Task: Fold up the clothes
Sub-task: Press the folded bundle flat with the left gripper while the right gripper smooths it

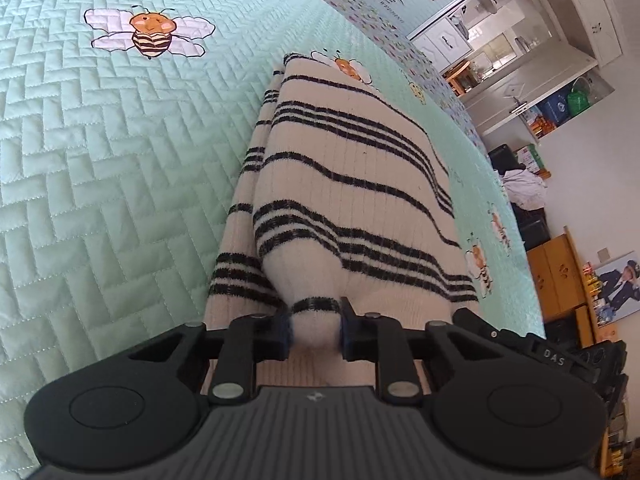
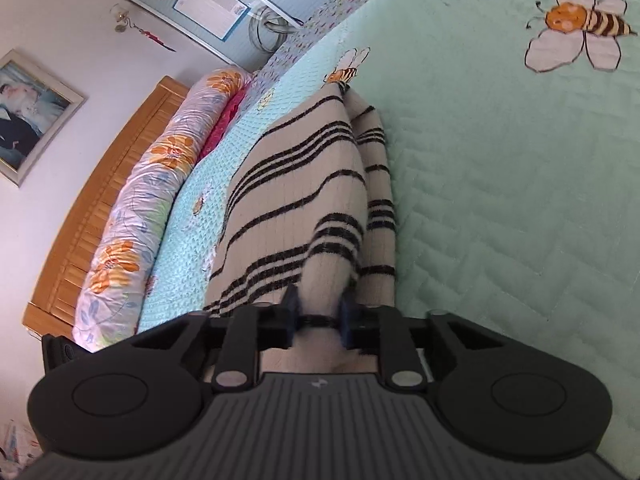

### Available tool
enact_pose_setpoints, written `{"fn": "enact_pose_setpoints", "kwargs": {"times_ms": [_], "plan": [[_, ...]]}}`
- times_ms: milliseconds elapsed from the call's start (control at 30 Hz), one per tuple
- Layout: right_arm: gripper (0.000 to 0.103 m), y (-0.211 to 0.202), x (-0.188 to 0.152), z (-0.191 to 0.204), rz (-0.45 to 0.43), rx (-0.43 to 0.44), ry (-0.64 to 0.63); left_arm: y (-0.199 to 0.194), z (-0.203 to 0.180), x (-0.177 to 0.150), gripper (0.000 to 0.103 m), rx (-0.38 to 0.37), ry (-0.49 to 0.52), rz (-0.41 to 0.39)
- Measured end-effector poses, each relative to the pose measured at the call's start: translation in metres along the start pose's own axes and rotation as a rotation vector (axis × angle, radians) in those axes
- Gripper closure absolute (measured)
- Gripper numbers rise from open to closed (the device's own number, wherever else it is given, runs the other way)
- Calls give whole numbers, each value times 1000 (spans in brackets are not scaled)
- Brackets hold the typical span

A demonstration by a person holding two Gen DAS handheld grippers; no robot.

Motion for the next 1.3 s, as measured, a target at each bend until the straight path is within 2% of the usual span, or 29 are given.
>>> {"fn": "enact_pose_setpoints", "kwargs": {"times_ms": [67,267,367,400,433,500,567,600,633,700,833,1033,1067,1133,1167,1300], "plan": [[89,-2,2,2,3,16,20,-3,-4,5,86,-21,14,3],[92,-21,6,0,39,243,261,-34,-25,24,88,-197,-44,-28],[92,-36,-4,5,53,300,285,-60,-29,28,88,-245,-43,-44],[92,-41,-7,7,57,318,293,-65,-28,27,88,-242,-32,-44],[92,-45,-10,9,62,336,300,-65,-21,23,88,-209,-26,-31],[92,-39,-24,3,88,285,257,-56,0,10,88,-111,-34,14],[92,-21,-40,-17,128,184,247,-39,21,-7,87,-32,-26,58],[92,-12,-48,-27,148,133,243,-33,26,-13,87,-17,-15,64],[94,-7,-52,-33,144,104,220,-29,28,-18,86,-14,-3,61],[94,-7,-53,-37,129,129,229,-30,26,-20,85,-24,10,62],[94,-14,-46,-18,105,90,100,-36,20,-21,86,-51,28,68],[94,-42,-38,-21,82,222,188,-45,11,-23,87,-93,55,76],[95,-44,-38,-24,82,213,183,-46,9,-23,87,-100,59,77],[96,-38,-41,-33,96,140,157,-39,22,-25,86,-23,58,85],[97,-33,-45,-37,105,127,160,-36,28,-25,86,-8,47,80],[97,-20,-54,-50,109,113,169,-31,38,-23,80,-60,-7,45]]}}
Point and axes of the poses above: each gripper's, at about its wrist camera, not at the fingertips, and y roughly the way its jaws point, z to its left, x to its top, the point moved 6 cm from there along y, roughly the way its jaws point, and after that the axes turned 10 degrees about -x, right-handed, at the moved point
